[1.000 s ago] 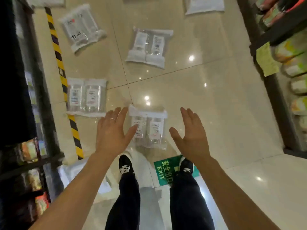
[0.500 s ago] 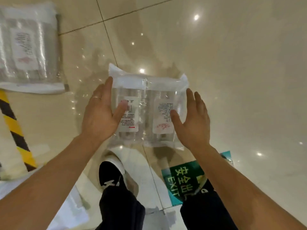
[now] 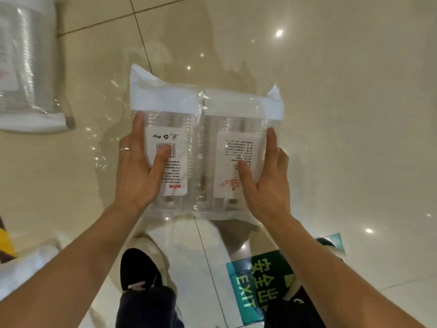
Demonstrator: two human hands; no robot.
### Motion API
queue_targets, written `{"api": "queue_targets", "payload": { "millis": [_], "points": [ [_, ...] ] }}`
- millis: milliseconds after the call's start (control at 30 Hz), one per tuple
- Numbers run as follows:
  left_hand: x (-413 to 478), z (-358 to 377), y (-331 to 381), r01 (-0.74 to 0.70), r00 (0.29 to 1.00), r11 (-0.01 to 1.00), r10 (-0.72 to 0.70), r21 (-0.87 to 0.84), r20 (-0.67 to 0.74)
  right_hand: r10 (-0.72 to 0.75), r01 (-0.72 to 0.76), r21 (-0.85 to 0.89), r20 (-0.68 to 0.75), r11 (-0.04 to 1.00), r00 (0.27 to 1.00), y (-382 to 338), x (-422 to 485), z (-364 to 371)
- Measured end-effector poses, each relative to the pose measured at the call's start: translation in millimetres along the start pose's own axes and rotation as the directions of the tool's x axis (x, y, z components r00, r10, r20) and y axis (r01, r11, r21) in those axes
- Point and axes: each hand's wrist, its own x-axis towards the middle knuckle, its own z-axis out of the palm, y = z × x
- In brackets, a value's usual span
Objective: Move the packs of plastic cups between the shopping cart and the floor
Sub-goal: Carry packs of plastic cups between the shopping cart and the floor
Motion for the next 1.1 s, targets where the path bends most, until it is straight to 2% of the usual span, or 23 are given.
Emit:
{"api": "queue_targets", "payload": {
  "millis": [167, 267, 333, 433, 567, 767, 933, 1100],
  "points": [
    [6.5, -68.2, 87.3, -0.088, 0.985, 0.995, 0.080, -0.048, -0.156, -0.121, 0.122, 0.004, -0.112, 0.993, 0.986, -75.9, 5.9, -82.7],
    [9.5, -134.2, 154.3, -0.119, 0.973, 0.979, 0.083, -0.163, -0.215, -0.211, 0.211, -0.024, -0.197, 0.977, 0.957, -152.7, 7.1, -153.0],
    [8.8, -188.7, 207.7, -0.175, 0.952, 0.973, 0.129, -0.148, -0.277, -0.268, 0.266, -0.044, -0.253, 0.963, 0.930, -213.5, 1.9, -206.6],
    [0.8, -282.0, 295.5, -0.280, 0.886, 0.958, 0.234, -0.058, -0.400, -0.332, 0.331, -0.059, -0.313, 0.942, 0.890, -310.7, -16.0, -291.2],
    [-27.9, -420.2, 416.7, -0.401, 0.788, 0.916, 0.351, 0.011, -0.506, -0.444, 0.464, -0.060, -0.416, 0.884, 0.793, -442.1, -66.2, -410.6],
    [-120.6, -613.0, 569.3, -0.473, 0.648, 0.877, 0.410, 0.084, -0.642, -0.588, 0.593, -0.158, -0.475, 0.789, 0.655, -609.9, -185.9, -575.6],
    [-221.1, -722.8, 664.1, -0.532, 0.495, 0.827, 0.477, 0.181, -0.726, -0.657, 0.673, -0.210, -0.543, 0.709, 0.523, -703.0, -289.0, -682.1],
    [-306.8, -788.2, 739.3, -0.607, 0.382, 0.771, 0.496, 0.192, -0.780, -0.674, 0.697, -0.283, -0.633, 0.659, 0.381, -746.9, -380.7, -760.5]
  ]
}}
